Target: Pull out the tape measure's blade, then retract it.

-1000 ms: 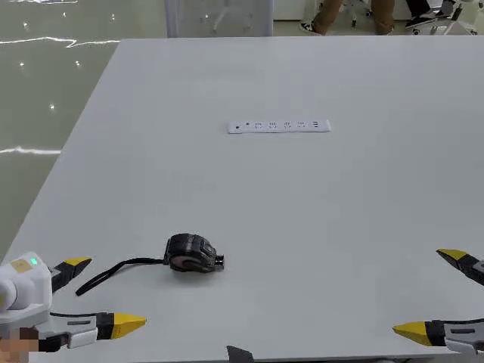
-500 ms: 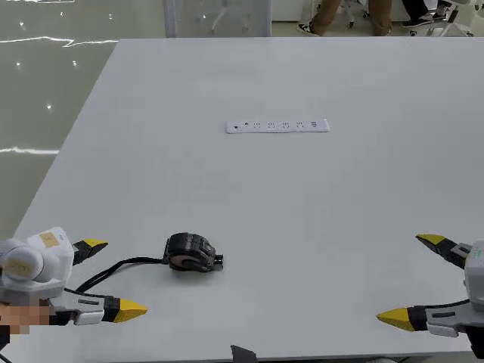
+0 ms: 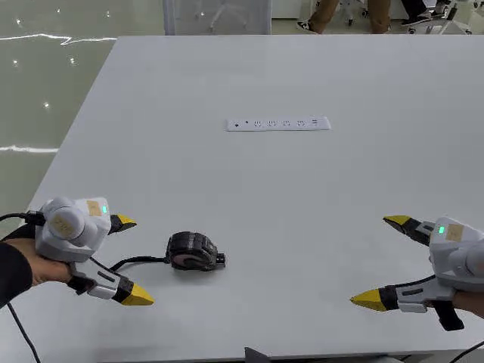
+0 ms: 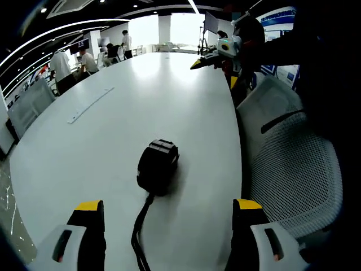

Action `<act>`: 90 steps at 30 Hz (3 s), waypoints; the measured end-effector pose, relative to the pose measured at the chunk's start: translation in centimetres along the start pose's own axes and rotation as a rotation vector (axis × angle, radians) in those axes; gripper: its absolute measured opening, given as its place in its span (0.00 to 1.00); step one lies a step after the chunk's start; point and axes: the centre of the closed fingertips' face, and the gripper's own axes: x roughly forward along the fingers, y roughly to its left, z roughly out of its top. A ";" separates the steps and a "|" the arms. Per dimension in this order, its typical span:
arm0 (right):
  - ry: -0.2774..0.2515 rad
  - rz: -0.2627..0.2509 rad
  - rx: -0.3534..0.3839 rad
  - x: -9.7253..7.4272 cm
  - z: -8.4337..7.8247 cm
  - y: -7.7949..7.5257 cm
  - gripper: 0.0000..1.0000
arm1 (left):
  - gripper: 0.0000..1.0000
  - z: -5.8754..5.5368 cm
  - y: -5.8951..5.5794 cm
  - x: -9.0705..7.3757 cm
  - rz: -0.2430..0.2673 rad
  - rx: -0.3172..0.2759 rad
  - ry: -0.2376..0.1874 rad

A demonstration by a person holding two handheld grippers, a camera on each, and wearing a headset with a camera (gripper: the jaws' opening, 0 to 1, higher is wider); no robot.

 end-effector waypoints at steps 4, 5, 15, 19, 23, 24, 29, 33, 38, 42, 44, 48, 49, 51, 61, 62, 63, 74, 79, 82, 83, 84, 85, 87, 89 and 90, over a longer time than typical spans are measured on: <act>-0.006 0.037 -0.016 1.4 0.6 0.6 1.00 | 0.89 0.6 0.2 0.5 -0.035 0.045 0.034; -0.003 0.042 -0.033 1.7 0.7 0.6 1.00 | 0.89 0.6 0.3 0.7 -0.044 0.057 0.050; 0.001 0.096 -0.051 3.8 1.4 0.4 1.00 | 0.84 1.5 0.8 3.3 -0.128 0.126 0.113; 0.003 0.111 -0.055 4.9 1.7 0.5 1.00 | 0.78 1.8 0.7 4.3 -0.162 0.158 0.145; 0.008 0.145 -0.051 6.0 2.0 1.1 1.00 | 0.72 1.9 1.3 5.5 -0.175 0.176 0.162; 0.012 0.155 -0.062 6.4 2.2 1.5 1.00 | 0.71 2.1 1.4 5.8 -0.173 0.183 0.165; 0.022 0.186 -0.069 8.1 2.5 2.2 1.00 | 0.60 2.4 1.3 6.4 -0.199 0.181 0.176; 0.019 0.206 -0.065 9.4 3.1 2.7 1.00 | 0.56 2.4 1.2 7.0 -0.196 0.198 0.185; 0.008 0.235 -0.053 11.3 4.0 3.9 0.98 | 0.56 2.9 1.2 7.8 -0.198 0.211 0.169; 0.017 0.262 -0.098 12.9 4.3 4.8 0.98 | 0.52 2.5 1.0 8.6 -0.203 0.238 0.178; 0.014 0.280 -0.112 13.5 4.8 5.0 0.97 | 0.51 2.4 1.1 8.8 -0.196 0.257 0.187; 0.019 0.301 -0.124 14.7 5.6 5.1 0.95 | 0.49 2.9 1.4 9.4 -0.171 0.264 0.171; 0.020 0.307 -0.119 15.0 5.9 5.1 0.95 | 0.47 2.9 1.4 9.5 -0.168 0.263 0.171; 0.013 0.311 -0.112 15.6 6.4 5.0 0.93 | 0.40 2.7 1.5 9.6 -0.155 0.280 0.183; 0.062 0.378 -0.156 18.2 6.3 6.1 0.80 | 0.35 2.5 1.5 9.7 -0.134 0.230 0.173; 0.064 0.383 -0.156 18.5 6.3 6.2 0.79 | 0.35 2.4 1.4 9.7 -0.139 0.241 0.173; 0.068 0.388 -0.157 18.7 6.2 6.3 0.78 | 0.35 2.5 1.4 9.7 -0.142 0.246 0.169; 0.100 0.451 -0.154 21.7 6.8 8.5 0.54 | 0.35 2.6 1.4 9.7 -0.146 0.232 0.159; 0.140 0.476 -0.184 22.1 5.6 9.0 0.40 | 0.35 2.6 1.4 9.7 -0.145 0.229 0.152; 0.139 0.474 -0.191 22.1 5.6 9.0 0.33 | 0.35 2.7 1.4 9.7 -0.140 0.230 0.141; 0.135 0.477 -0.194 22.2 5.6 9.0 0.30 | 0.35 2.7 1.4 9.7 -0.138 0.227 0.136; 0.140 0.483 -0.212 22.2 5.5 9.1 0.27 | 0.35 2.7 1.4 9.7 -0.136 0.225 0.131; 0.141 0.487 -0.218 22.2 5.5 9.2 0.25 | 0.35 2.7 1.4 9.7 -0.135 0.222 0.129; 0.144 0.489 -0.222 22.4 5.4 9.4 0.22 | 0.35 2.8 1.4 9.7 -0.134 0.223 0.132; 0.140 0.494 -0.227 22.6 5.6 9.6 0.18 | 0.35 2.7 1.4 9.7 -0.133 0.227 0.137; 0.137 0.497 -0.226 22.6 5.7 9.6 0.17 | 0.35 2.7 1.4 9.7 -0.132 0.230 0.139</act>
